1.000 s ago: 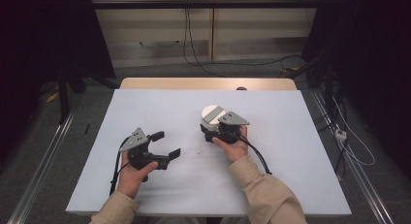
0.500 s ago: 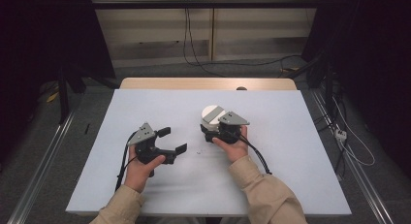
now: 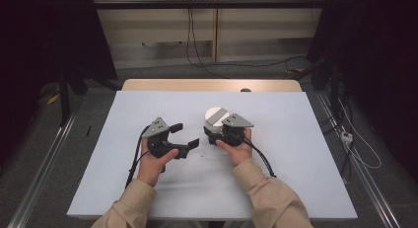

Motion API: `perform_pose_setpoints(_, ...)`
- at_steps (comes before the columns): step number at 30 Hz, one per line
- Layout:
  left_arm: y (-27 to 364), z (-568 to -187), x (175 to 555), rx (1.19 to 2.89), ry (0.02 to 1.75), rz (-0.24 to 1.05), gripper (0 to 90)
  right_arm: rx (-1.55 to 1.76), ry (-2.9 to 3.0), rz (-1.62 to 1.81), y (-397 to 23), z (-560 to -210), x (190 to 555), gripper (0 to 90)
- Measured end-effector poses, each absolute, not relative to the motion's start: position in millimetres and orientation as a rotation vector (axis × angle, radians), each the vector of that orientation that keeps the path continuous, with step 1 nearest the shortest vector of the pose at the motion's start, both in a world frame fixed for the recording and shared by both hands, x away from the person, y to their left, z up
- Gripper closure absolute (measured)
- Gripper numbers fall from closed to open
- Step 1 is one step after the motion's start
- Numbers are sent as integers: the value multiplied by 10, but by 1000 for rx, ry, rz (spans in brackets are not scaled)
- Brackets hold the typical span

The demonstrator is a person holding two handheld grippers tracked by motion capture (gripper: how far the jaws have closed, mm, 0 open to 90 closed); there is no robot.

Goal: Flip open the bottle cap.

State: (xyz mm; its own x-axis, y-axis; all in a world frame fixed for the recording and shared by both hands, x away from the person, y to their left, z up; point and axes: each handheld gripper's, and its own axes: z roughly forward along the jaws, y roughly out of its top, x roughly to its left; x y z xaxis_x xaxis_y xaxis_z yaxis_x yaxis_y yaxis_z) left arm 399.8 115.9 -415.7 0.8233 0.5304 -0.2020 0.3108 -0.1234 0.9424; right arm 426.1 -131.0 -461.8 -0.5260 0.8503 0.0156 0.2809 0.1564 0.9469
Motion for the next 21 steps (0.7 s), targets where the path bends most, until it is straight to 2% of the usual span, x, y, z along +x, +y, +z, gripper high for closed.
perform_pose_setpoints(10, 1025, -4122, 4081, 1743, 666, 218, 170, 1071, 1900, 1373, -1310, -4618, 4261, 187)
perform_pose_setpoints(21, 932, -4087, 4160, 1784, 671, 221, 407, 1072, 1902, 1373, -1311, -4619, 4262, 187)
